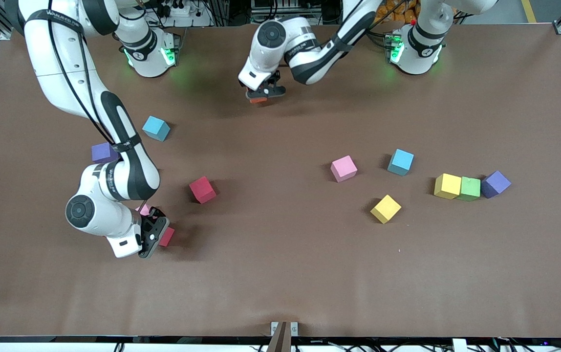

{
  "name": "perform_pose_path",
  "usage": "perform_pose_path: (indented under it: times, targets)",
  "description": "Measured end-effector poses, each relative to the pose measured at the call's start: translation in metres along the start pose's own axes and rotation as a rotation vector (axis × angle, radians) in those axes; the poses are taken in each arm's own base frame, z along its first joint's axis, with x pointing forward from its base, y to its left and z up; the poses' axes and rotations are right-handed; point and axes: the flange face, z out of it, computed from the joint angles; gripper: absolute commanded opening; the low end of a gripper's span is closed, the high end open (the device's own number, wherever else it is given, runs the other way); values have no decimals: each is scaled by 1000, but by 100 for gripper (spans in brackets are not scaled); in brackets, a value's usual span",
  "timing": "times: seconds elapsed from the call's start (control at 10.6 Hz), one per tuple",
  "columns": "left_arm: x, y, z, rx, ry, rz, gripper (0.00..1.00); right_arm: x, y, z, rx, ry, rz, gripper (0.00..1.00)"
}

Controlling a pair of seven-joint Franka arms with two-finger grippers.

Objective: Form number 2 with 11 blocks
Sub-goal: 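Set the orange block mid-table with the left gripper while the right gripper lifts red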

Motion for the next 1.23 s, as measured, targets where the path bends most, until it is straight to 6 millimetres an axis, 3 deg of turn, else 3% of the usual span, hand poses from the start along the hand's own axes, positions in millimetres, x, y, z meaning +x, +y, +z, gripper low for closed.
perform_pose_path:
  times: [0.28, 0.57, 0.76, 1.04, 1.23]
  targets:
    - [-17, 19, 11, -13, -23, 76, 0, 24, -7, -22, 34, -8, 36, 36]
    - [-1, 27, 36, -3, -31, 114, 0, 43, -29, -32, 93, -35, 84, 37]
    - [3, 23, 52, 15, -44, 135, 0, 54, -47, -54, 127, -60, 103, 37]
    - [-6, 23, 60, 31, -55, 200, 0, 47, -68, -101, 151, -72, 95, 37]
    - [-15, 22, 63, 50, -64, 233, 0, 37, -92, -122, 162, -76, 87, 37]
